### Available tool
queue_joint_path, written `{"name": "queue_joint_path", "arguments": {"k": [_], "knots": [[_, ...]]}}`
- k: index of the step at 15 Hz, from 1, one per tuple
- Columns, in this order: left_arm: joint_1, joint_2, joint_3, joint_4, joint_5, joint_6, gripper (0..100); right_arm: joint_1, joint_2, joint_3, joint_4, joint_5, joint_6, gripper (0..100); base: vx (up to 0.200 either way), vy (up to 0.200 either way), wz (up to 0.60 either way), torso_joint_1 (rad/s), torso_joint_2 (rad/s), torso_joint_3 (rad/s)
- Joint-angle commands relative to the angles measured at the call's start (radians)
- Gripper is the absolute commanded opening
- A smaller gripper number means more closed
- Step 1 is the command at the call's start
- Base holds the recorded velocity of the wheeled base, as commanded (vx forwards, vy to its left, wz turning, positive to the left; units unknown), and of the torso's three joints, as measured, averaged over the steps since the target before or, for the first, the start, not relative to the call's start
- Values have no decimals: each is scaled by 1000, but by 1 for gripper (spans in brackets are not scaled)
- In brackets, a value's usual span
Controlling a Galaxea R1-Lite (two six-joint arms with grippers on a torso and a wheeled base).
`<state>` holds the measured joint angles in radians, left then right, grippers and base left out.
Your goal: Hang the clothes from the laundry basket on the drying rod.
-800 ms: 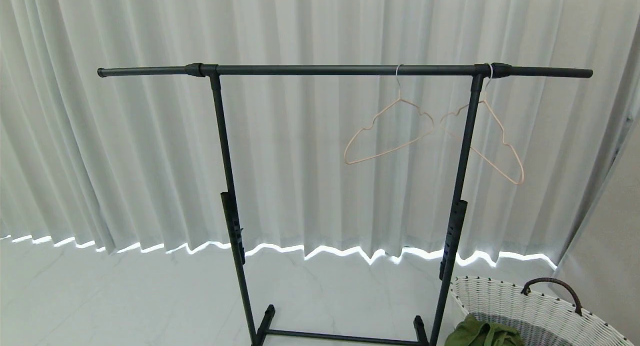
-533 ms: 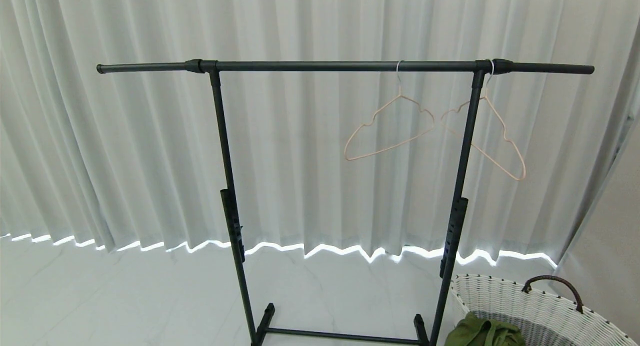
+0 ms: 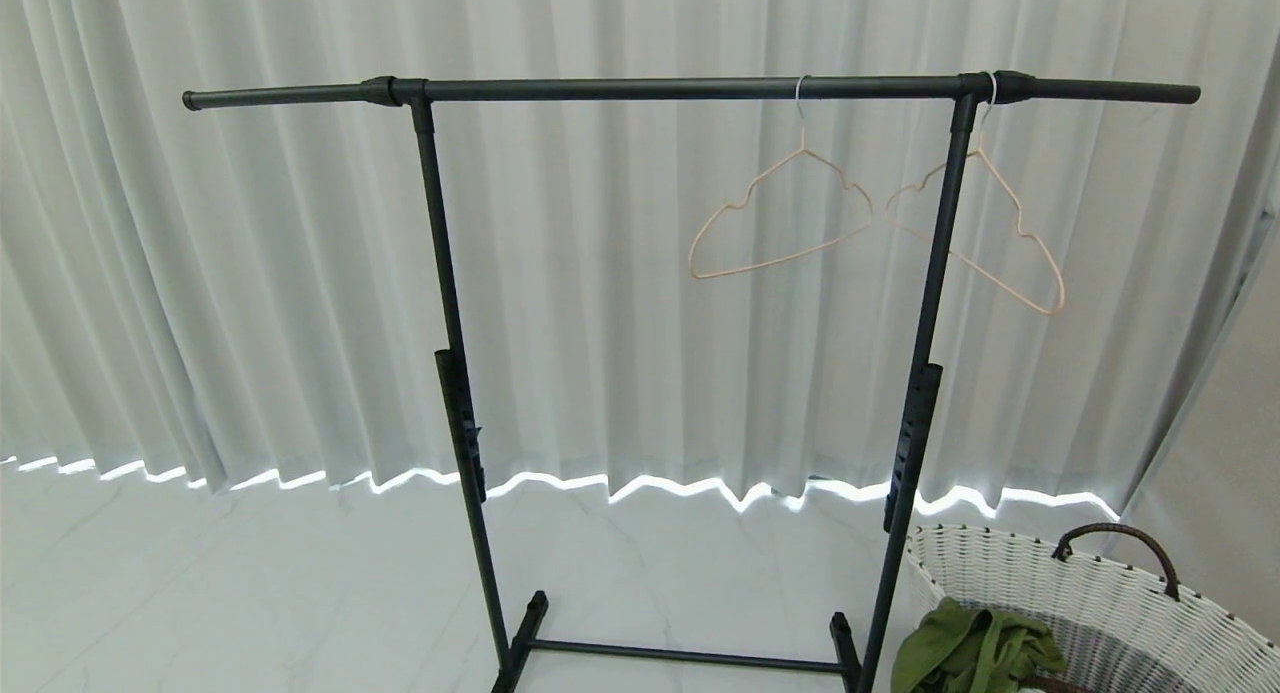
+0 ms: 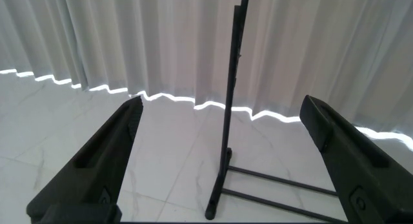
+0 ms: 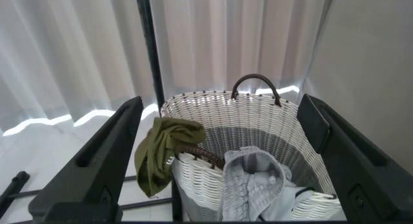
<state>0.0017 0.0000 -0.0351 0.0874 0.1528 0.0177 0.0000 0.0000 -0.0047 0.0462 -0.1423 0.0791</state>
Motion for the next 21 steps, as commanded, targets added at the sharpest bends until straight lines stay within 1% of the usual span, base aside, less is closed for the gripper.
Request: {"name": "queue_joint_path", "arguments": {"k": [1, 6, 12, 20, 21], "knots": [[0, 0, 0, 0, 1, -1, 100, 0, 0, 0, 0, 0, -1, 100, -200, 0, 0, -12, 46, 27], [0, 0, 0, 0, 1, -1, 100, 0, 0, 0, 0, 0, -1, 100, -200, 0, 0, -1, 11, 10], [0, 0, 0, 0, 2, -2, 100, 0, 0, 0, 0, 0, -1, 100, 0, 0, 0, 0, 0, 0], [0, 0, 0, 0, 1, 1, 100, 0, 0, 0, 0, 0, -1, 100, 0, -200, 0, 5, 3, 0], [0, 0, 0, 0, 1, 1, 100, 0, 0, 0, 0, 0, -1, 100, 0, 0, 0, 0, 0, 0]]}}
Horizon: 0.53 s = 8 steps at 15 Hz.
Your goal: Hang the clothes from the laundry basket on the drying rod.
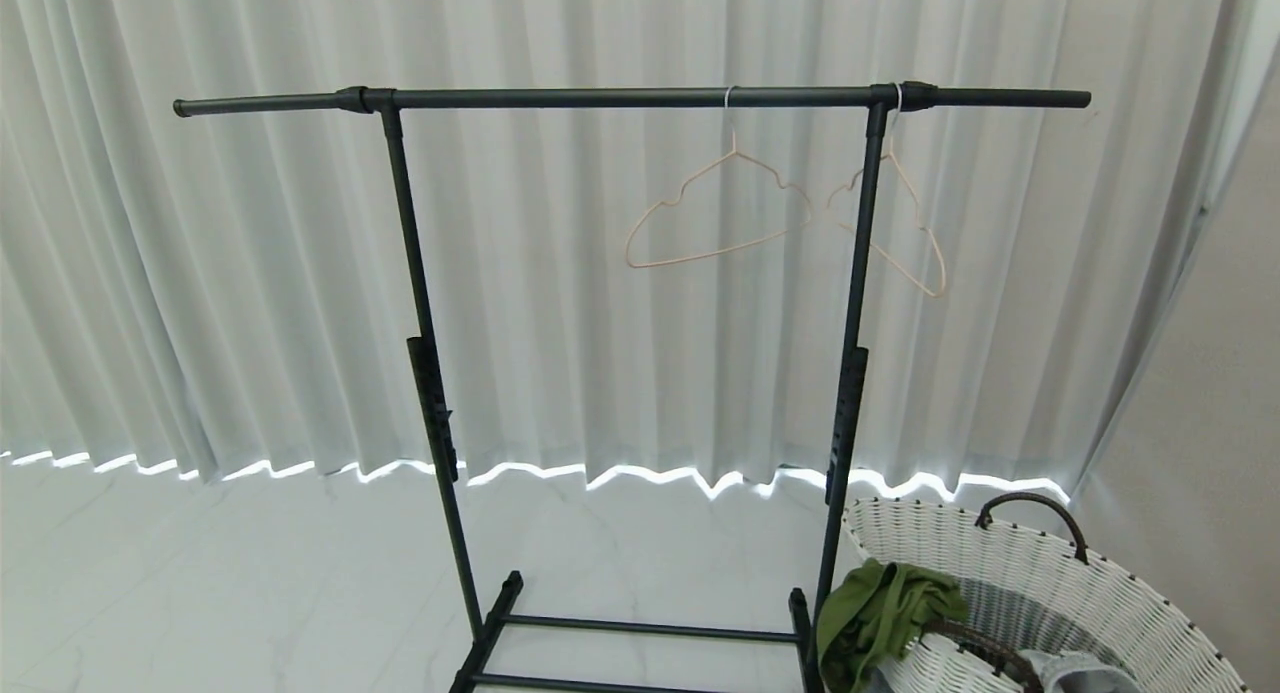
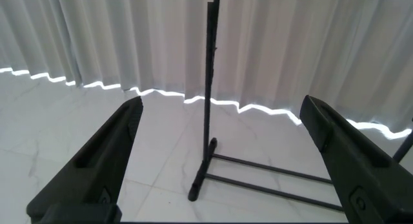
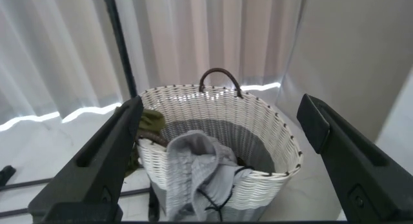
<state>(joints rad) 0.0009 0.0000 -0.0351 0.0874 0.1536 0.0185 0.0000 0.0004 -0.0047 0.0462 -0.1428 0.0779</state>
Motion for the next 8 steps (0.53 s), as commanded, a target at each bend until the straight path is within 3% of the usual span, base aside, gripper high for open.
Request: {"name": "queue_joint_path", "arguments": {"k": [1, 8], "knots": [[1, 2, 0, 0, 0, 0, 100, 0, 0, 0, 0, 0, 0, 100, 0, 0, 0, 0, 0, 0], [1, 0, -2, 0, -2, -3, 100, 0, 0, 0, 0, 0, -6, 100, 0, 0, 0, 0, 0, 0]]}}
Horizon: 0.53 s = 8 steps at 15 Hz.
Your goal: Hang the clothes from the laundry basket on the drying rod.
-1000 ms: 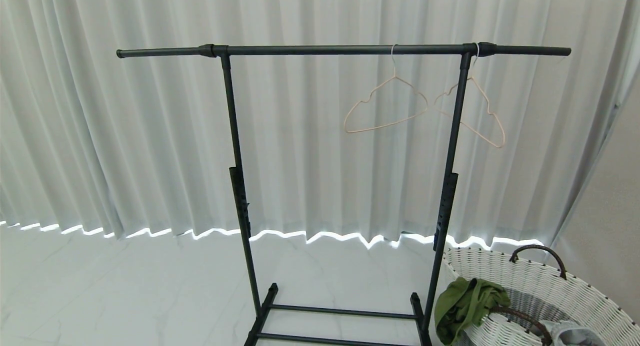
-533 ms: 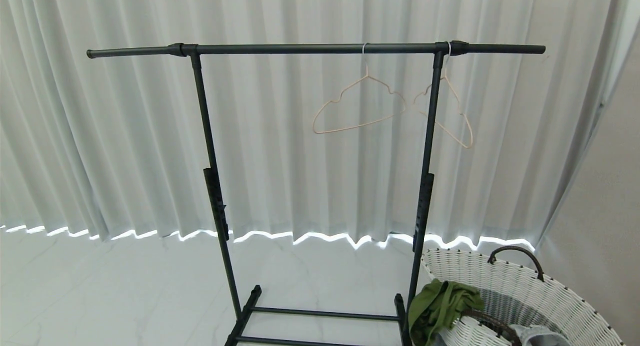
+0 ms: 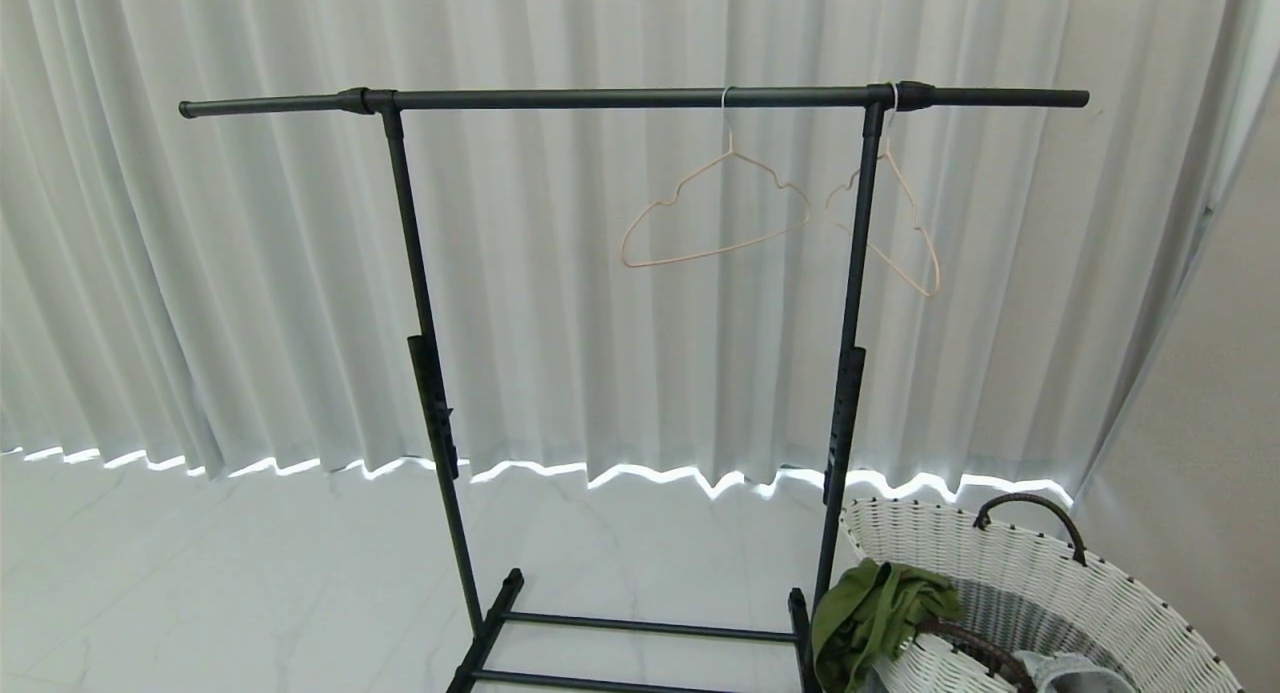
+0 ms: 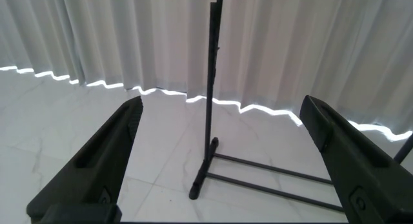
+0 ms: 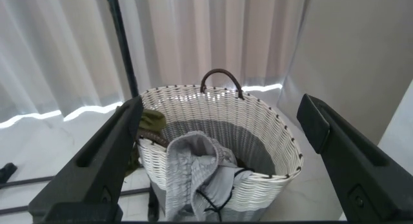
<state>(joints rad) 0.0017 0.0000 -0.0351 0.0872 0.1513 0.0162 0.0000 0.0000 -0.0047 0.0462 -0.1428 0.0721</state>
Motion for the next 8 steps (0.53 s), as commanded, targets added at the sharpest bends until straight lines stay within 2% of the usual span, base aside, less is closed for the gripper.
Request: {"name": "queue_joint_path", "arguments": {"k": [1, 3, 8], "knots": [[0, 0, 0, 0, 1, -1, 100, 0, 0, 0, 0, 0, 0, 100, 200, 0, 0, 7, 2, 2], [0, 0, -2, 0, -6, 1, 100, 0, 0, 0, 0, 0, 0, 100, 200, 0, 0, 0, 5, 10], [0, 0, 0, 0, -7, 1, 100, 0, 0, 0, 0, 0, 5, 100, 0, 0, 0, 0, 0, 0]]}}
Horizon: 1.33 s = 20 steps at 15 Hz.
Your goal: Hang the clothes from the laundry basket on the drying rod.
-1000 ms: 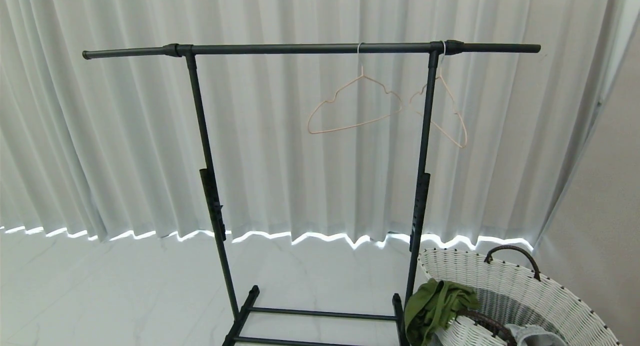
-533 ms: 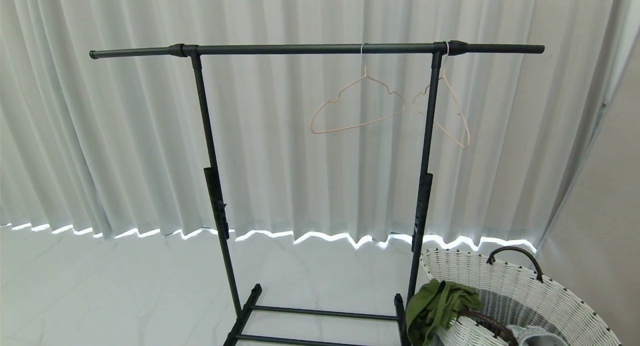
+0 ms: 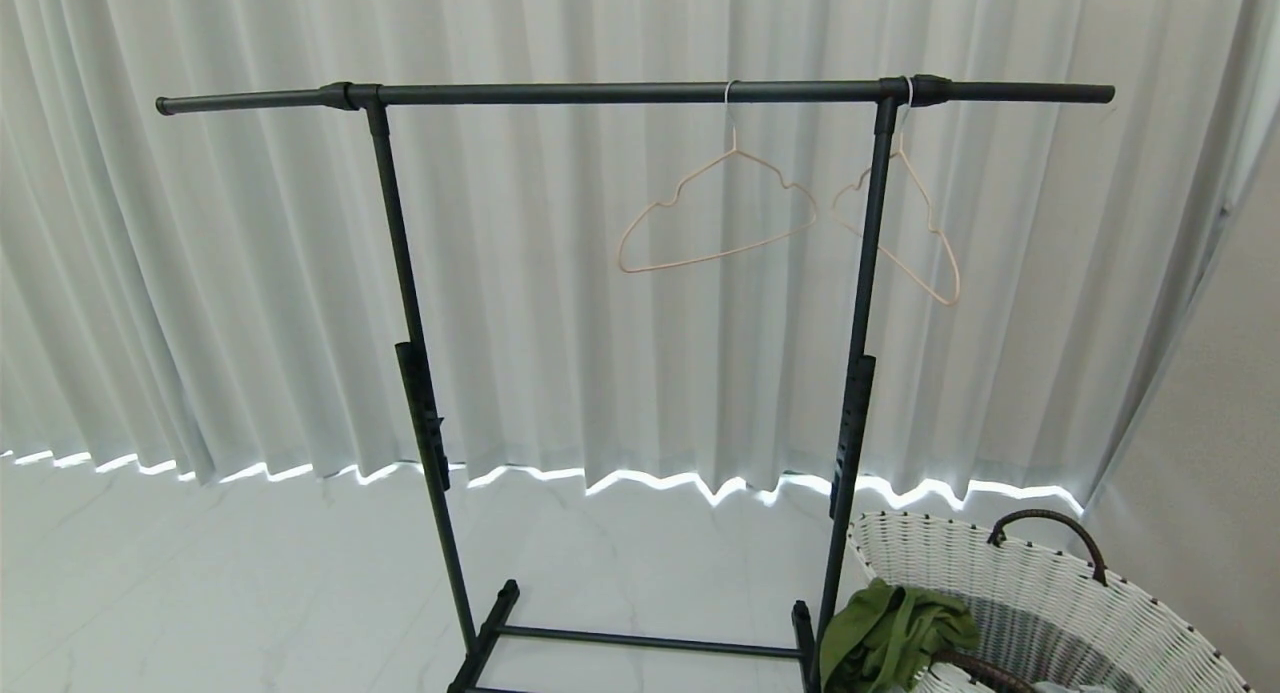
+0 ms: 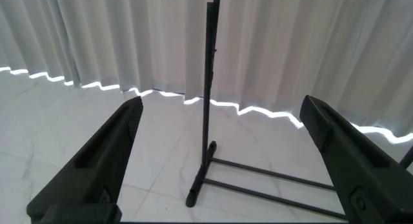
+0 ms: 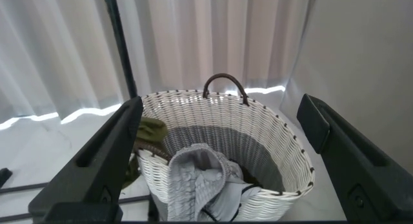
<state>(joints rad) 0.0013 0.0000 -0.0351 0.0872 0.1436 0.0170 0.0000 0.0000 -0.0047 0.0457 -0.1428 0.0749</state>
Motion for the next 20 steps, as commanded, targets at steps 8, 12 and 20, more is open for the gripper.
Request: {"name": "queue_joint_path", "arguments": {"k": [8, 12, 20], "knots": [[0, 0, 0, 0, 1, 1, 100, 0, 3, -29, -18, 69, -106, 100, 0, 0, 0, 0, 0, 0], [0, 2, 0, 0, -15, 1, 100, 78, 293, -275, 72, 88, -227, 100, 0, 0, 0, 0, 0, 0], [0, 2, 0, 0, -35, 1, 100, 75, 1085, -259, -6, 69, -512, 100, 0, 0, 0, 0, 0, 0]]}}
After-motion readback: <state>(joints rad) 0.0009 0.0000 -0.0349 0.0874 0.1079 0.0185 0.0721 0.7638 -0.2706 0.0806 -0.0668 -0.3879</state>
